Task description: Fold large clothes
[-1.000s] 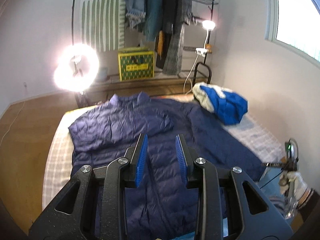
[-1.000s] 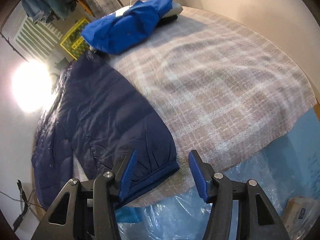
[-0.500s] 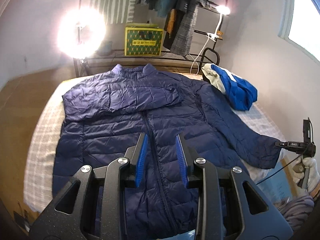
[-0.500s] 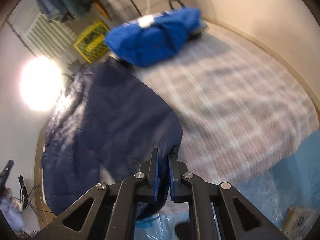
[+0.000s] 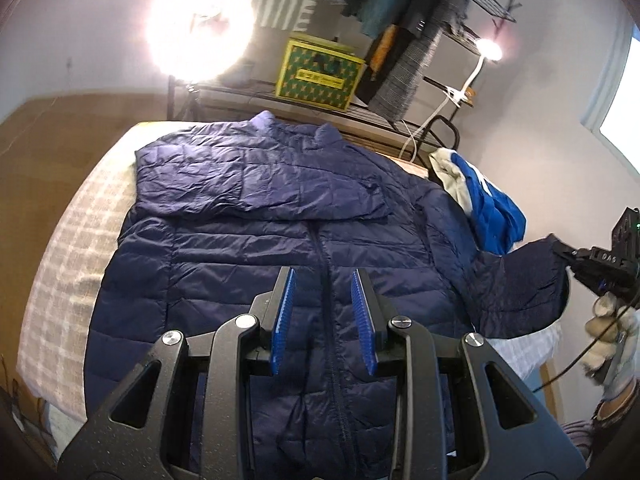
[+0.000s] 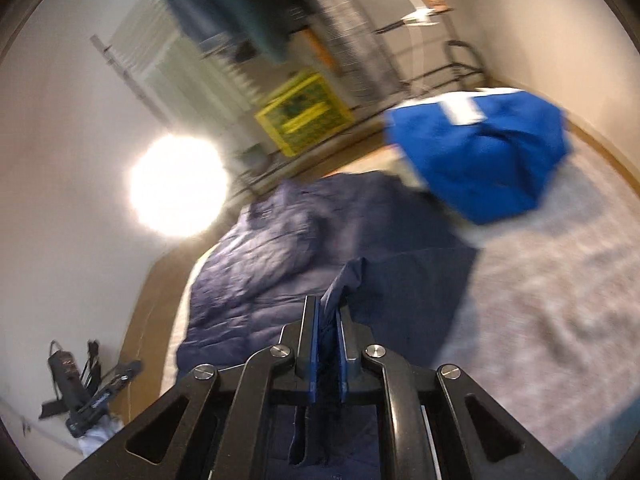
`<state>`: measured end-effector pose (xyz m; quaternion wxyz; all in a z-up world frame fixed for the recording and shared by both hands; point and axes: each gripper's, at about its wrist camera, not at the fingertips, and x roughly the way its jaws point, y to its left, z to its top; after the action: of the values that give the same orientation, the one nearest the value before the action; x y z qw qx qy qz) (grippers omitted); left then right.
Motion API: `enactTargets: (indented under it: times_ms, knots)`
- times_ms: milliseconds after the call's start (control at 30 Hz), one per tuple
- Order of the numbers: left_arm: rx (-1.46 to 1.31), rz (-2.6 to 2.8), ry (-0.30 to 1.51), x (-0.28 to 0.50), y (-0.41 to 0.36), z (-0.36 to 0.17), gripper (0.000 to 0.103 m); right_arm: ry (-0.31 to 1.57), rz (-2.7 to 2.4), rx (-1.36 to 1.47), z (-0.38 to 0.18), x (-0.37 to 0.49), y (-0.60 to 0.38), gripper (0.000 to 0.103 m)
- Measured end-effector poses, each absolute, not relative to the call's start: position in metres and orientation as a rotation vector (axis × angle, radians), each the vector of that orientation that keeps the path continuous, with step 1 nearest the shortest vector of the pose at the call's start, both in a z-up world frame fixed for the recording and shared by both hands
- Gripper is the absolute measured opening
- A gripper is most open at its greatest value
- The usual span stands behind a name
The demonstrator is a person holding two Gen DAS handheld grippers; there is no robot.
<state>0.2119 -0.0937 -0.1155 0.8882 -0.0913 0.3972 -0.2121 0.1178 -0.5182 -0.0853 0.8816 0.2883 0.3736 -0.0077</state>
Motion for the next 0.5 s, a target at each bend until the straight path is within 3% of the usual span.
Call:
enactTargets:
  times_ms: [400,500]
  knots:
    - [-0.203,-0.42,0.861,0.221,-0.086,-0.129,0.029,0.988,0.172,0.494,-0.168,0.23,-0.395,0.006]
    - [-0.21,-0.425,0.885,0.224,-0.088,-0.135,0.029,1.026,0.195,0.543,-0.183,0.245,-0.386,0.016]
